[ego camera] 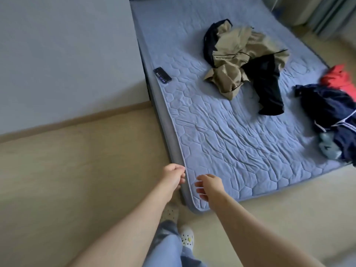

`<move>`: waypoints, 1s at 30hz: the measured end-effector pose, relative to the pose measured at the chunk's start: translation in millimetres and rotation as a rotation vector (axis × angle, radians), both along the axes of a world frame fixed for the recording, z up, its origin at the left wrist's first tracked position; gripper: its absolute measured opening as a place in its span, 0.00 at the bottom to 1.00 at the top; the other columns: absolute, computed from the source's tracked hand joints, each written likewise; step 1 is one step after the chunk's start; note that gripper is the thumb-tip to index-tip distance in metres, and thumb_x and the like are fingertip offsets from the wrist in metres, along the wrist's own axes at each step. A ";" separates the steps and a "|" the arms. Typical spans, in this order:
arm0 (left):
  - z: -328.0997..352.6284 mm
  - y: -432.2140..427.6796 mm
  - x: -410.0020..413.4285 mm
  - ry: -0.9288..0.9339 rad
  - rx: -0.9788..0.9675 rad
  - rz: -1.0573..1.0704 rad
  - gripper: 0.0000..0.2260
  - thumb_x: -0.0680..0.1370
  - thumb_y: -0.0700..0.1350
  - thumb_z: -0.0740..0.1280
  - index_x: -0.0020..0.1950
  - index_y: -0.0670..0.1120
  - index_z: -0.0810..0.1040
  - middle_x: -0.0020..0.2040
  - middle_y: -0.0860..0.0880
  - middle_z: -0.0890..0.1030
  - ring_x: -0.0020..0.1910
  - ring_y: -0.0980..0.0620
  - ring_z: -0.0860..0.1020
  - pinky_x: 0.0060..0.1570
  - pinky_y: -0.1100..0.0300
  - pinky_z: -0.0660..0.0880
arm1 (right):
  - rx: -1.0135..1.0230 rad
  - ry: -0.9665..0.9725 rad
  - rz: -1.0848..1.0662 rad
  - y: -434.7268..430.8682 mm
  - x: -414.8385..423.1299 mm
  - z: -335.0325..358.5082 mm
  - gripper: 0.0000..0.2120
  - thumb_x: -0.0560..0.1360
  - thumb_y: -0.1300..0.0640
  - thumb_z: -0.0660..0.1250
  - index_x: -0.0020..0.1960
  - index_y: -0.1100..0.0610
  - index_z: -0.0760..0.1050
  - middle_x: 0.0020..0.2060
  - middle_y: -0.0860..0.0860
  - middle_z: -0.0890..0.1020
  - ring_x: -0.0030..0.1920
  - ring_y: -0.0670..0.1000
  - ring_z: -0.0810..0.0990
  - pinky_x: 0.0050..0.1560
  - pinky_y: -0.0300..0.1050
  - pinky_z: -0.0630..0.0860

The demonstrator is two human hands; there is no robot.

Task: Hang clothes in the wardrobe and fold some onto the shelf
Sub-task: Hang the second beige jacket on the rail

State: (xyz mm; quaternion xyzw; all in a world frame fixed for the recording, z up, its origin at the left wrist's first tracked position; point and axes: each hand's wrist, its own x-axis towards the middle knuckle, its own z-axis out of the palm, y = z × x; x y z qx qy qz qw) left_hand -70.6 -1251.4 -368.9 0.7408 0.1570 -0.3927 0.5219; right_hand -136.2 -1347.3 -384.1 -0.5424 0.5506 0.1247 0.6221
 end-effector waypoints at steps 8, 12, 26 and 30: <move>-5.2 -100.8 27.5 0.005 -0.033 -0.185 0.10 0.79 0.41 0.61 0.38 0.48 0.73 0.33 0.50 0.74 0.29 0.55 0.71 0.26 0.65 0.65 | -0.002 -0.006 -0.216 -83.4 7.3 12.4 0.07 0.77 0.63 0.59 0.42 0.57 0.71 0.31 0.53 0.76 0.28 0.49 0.70 0.29 0.38 0.64; -11.5 -148.0 29.5 -0.018 0.008 -0.260 0.10 0.78 0.42 0.61 0.38 0.49 0.74 0.33 0.51 0.74 0.29 0.56 0.72 0.26 0.66 0.66 | 0.051 -0.031 -0.286 -127.2 8.9 8.4 0.07 0.77 0.63 0.59 0.41 0.57 0.71 0.30 0.52 0.75 0.27 0.48 0.70 0.29 0.37 0.63; -74.0 -422.5 60.8 0.003 0.006 -0.009 0.08 0.78 0.40 0.62 0.39 0.47 0.74 0.33 0.50 0.74 0.26 0.57 0.71 0.21 0.70 0.64 | 0.001 -0.017 -0.121 -413.7 42.4 -60.2 0.08 0.76 0.64 0.59 0.39 0.56 0.70 0.31 0.53 0.75 0.27 0.49 0.70 0.27 0.39 0.64; -123.4 -485.5 77.3 -0.016 -0.021 0.073 0.09 0.78 0.41 0.63 0.38 0.48 0.75 0.32 0.51 0.75 0.24 0.59 0.73 0.22 0.69 0.67 | -0.029 -0.038 -0.065 -476.9 76.5 -106.2 0.06 0.75 0.64 0.58 0.41 0.59 0.72 0.31 0.53 0.75 0.28 0.50 0.70 0.28 0.39 0.66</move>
